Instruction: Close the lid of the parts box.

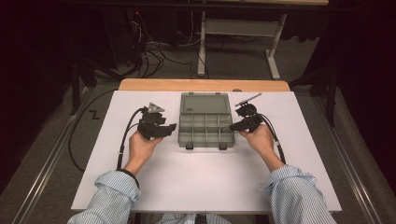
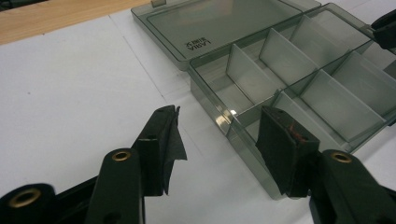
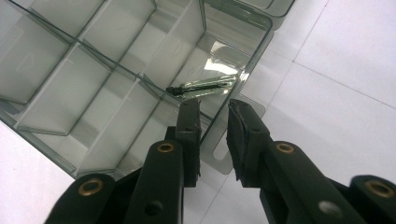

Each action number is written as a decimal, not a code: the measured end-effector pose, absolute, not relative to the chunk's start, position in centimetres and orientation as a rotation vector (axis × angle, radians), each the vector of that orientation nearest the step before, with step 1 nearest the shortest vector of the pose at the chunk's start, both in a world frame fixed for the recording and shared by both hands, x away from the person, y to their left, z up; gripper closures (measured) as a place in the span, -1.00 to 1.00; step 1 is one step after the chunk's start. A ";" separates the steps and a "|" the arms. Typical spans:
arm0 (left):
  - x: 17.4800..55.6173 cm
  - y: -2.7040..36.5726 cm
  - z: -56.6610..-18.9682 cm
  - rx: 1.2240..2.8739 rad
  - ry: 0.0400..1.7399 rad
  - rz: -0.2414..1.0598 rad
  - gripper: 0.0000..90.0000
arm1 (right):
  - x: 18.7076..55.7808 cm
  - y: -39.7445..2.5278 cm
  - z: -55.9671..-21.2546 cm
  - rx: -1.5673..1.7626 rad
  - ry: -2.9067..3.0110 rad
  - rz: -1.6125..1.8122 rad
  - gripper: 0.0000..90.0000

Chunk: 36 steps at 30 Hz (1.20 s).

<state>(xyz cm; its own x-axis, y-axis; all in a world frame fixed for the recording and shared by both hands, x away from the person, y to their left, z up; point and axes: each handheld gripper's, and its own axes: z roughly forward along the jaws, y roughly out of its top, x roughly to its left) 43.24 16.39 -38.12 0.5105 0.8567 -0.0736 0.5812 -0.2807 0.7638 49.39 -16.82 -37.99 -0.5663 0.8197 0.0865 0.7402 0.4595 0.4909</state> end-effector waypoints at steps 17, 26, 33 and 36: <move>45.8 15.0 -38.1 2.038 1.189 0.395 0.08 | 49.4 -16.9 -38.1 1.364 2.541 0.743 0.71; 47.2 14.4 -37.8 2.049 1.205 0.355 0.09 | 49.4 -16.9 -38.0 1.364 2.541 0.742 0.71; 48.5 13.9 -37.7 2.066 1.224 0.332 0.11 | 49.4 -16.9 -38.1 1.364 2.541 0.743 0.71; 49.1 13.7 -37.4 2.073 1.230 0.335 0.12 | 49.4 -16.9 -38.1 1.365 2.540 0.743 0.71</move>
